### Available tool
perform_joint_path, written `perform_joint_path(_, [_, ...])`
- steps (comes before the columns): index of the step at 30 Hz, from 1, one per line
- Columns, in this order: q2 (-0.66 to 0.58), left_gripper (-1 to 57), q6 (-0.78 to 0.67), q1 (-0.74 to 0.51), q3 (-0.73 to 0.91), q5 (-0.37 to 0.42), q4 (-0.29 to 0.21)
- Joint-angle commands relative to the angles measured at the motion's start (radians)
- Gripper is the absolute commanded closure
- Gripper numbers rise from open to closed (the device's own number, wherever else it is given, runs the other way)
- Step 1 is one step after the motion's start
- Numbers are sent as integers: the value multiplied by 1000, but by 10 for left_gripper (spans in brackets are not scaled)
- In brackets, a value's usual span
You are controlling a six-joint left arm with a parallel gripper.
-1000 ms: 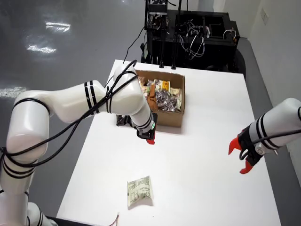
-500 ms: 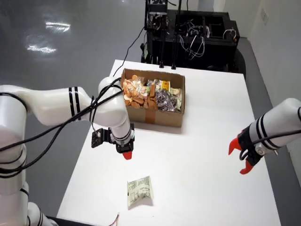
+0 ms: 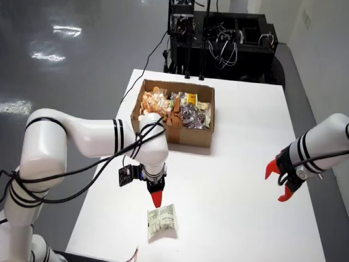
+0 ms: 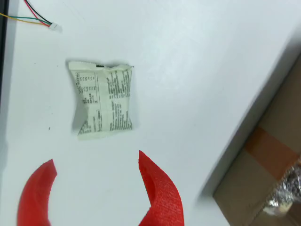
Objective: Grasp a snack and put it in the bin.
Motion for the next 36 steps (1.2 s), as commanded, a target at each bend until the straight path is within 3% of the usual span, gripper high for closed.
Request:
perform_joint_path(1, [69, 201, -41, -5, -25, 2, 10])
perform_joint_path(16, [284, 136, -60, 4, -139, -1, 31])
perform_joint_path(36, [458, 124, -60, 17, -226, -76, 18])
